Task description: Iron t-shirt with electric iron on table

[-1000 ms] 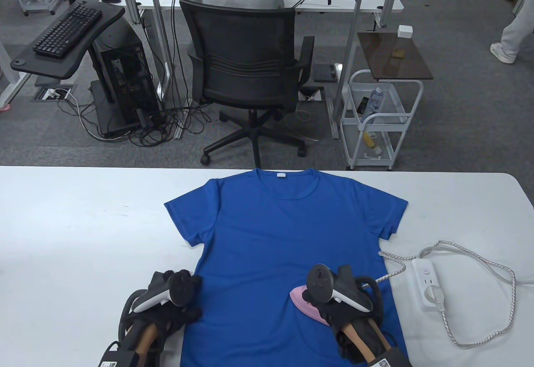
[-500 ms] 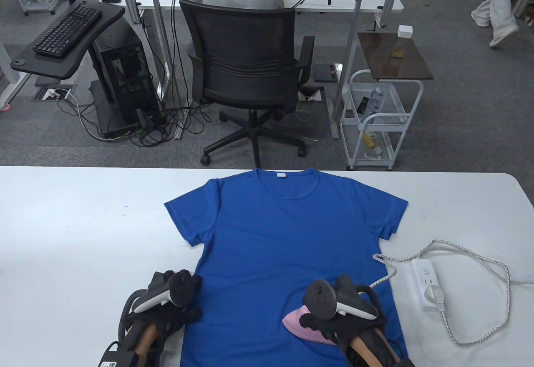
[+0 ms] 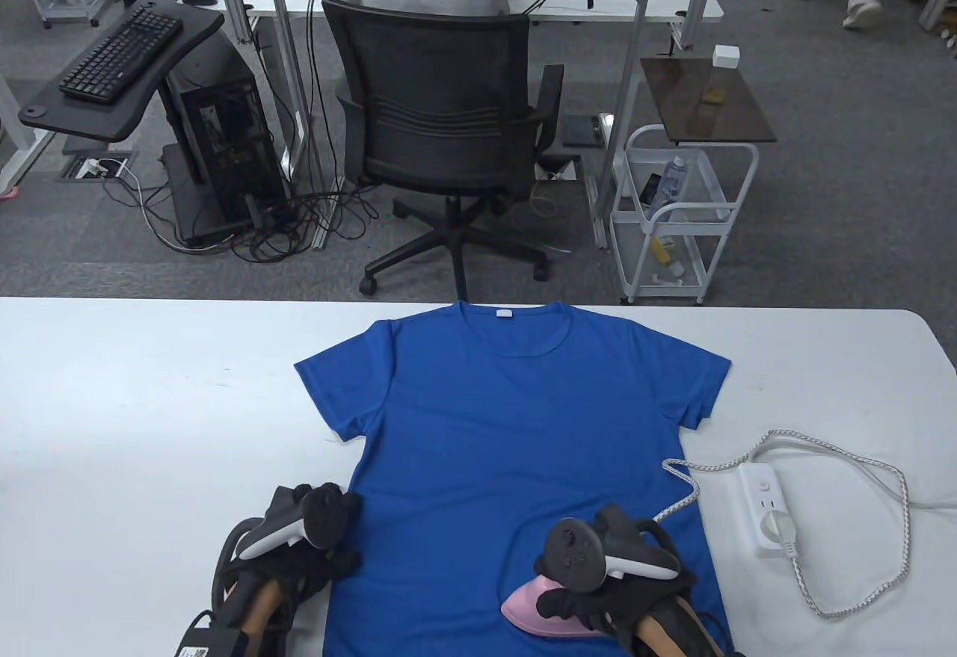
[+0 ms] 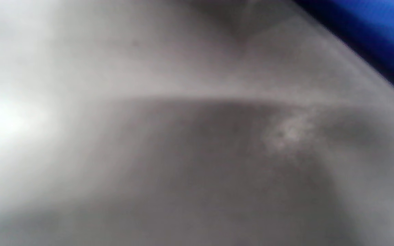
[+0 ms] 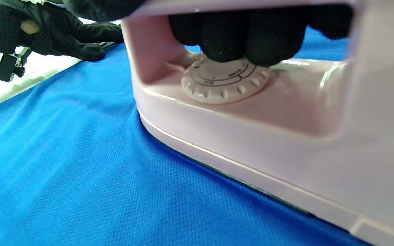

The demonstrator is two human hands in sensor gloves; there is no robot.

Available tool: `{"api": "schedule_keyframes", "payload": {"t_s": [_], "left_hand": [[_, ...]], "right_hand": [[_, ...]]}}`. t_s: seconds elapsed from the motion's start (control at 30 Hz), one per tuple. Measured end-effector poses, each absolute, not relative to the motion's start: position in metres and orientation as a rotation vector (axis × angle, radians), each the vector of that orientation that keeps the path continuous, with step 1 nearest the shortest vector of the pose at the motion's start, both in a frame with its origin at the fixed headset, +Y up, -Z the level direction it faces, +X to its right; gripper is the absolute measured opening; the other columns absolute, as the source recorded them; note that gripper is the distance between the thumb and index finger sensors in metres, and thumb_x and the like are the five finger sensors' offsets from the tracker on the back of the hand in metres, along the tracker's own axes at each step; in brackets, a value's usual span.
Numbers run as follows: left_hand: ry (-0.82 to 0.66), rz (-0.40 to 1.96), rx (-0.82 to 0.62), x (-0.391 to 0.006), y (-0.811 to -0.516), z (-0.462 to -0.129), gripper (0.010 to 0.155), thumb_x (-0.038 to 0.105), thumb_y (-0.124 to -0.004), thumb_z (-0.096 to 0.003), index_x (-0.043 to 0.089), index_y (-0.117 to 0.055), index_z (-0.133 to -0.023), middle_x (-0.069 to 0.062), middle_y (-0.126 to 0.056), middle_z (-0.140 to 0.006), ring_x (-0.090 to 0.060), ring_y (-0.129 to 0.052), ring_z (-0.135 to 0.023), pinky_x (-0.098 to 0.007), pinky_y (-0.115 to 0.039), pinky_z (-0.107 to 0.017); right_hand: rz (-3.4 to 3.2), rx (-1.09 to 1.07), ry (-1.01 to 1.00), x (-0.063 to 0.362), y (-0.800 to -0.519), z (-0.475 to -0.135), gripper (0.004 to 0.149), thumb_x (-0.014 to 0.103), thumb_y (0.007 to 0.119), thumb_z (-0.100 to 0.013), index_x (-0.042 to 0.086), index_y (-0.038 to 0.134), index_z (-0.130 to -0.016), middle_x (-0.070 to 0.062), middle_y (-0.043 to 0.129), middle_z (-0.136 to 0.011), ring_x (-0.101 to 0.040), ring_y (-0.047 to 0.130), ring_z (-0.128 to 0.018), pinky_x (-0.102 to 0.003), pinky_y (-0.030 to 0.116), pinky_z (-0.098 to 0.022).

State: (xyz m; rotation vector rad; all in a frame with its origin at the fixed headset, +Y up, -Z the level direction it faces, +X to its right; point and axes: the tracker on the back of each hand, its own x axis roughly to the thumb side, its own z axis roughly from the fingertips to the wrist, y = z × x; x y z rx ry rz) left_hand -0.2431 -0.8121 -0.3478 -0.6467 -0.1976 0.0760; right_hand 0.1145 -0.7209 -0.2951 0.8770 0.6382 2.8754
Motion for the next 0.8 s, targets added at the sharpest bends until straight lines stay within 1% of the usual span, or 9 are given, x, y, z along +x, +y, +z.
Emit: {"api": "schedule_keyframes", "payload": {"t_s": [0.1, 0.3, 0.43, 0.6, 0.7, 0.8], "left_hand": [[-0.197, 0.082, -0.647, -0.243, -0.812, -0.348, 0.080, 0.058, -0.054, -0.0449, 0.037, -0.007, -0.107, 0.002, 0.001, -0.113, -0.037, -0.001, -0.106, -0.061, -0.017, -0.074], [-0.195, 0.085, -0.649, -0.243, -0.812, -0.348, 0.080, 0.058, -0.054, -0.0449, 0.037, -0.007, -0.107, 0.002, 0.001, -0.113, -0.037, -0.001, -0.105, -0.061, -0.017, -0.074], [-0.193, 0.081, -0.654, -0.243, -0.812, -0.348, 0.080, 0.058, -0.054, -0.0449, 0.038, -0.006, -0.107, 0.002, 0.001, -0.113, -0.036, -0.001, -0.105, -0.061, -0.017, -0.074], [-0.190, 0.085, -0.657, -0.243, -0.812, -0.348, 0.080, 0.058, -0.054, -0.0449, 0.038, -0.007, -0.107, 0.003, 0.001, -0.113, -0.036, -0.001, -0.105, -0.061, -0.017, -0.074], [-0.190, 0.078, -0.655, -0.243, -0.812, -0.348, 0.080, 0.058, -0.054, -0.0448, 0.038, -0.007, -0.107, 0.003, 0.001, -0.113, -0.036, -0.001, -0.106, -0.061, -0.018, -0.074], [-0.191, 0.079, -0.652, -0.243, -0.812, -0.348, 0.080, 0.058, -0.054, -0.0448, 0.038, -0.007, -0.107, 0.003, 0.001, -0.113, -0.036, -0.001, -0.106, -0.061, -0.018, -0.074]], "right_hand": [[2.868, 0.836, 0.644, 0.114, -0.721, -0.296, 0.067, 0.047, 0.066, -0.040, 0.013, 0.072, -0.098, -0.015, 0.086, -0.082, -0.041, 0.091, -0.064, -0.057, 0.075, -0.051], [2.917, 0.682, 0.560, 0.108, -0.722, -0.303, 0.068, 0.047, 0.064, -0.041, 0.012, 0.072, -0.098, -0.015, 0.087, -0.081, -0.040, 0.092, -0.062, -0.056, 0.077, -0.049], [2.988, 0.574, 0.498, 0.098, -0.722, -0.316, 0.068, 0.047, 0.062, -0.041, 0.012, 0.071, -0.099, -0.015, 0.087, -0.081, -0.041, 0.092, -0.062, -0.057, 0.076, -0.049], [3.063, 0.429, 0.424, 0.076, -0.722, -0.341, 0.069, 0.046, 0.060, -0.042, 0.010, 0.070, -0.100, -0.016, 0.088, -0.081, -0.042, 0.093, -0.062, -0.058, 0.076, -0.049], [3.059, 0.380, 0.404, 0.069, -0.723, -0.349, 0.069, 0.046, 0.060, -0.042, 0.009, 0.070, -0.099, -0.016, 0.088, -0.080, -0.042, 0.092, -0.061, -0.058, 0.076, -0.049], [3.062, 0.377, 0.389, 0.068, -0.723, -0.349, 0.069, 0.046, 0.060, -0.042, 0.009, 0.070, -0.100, -0.016, 0.087, -0.080, -0.042, 0.092, -0.061, -0.058, 0.076, -0.049]]}}
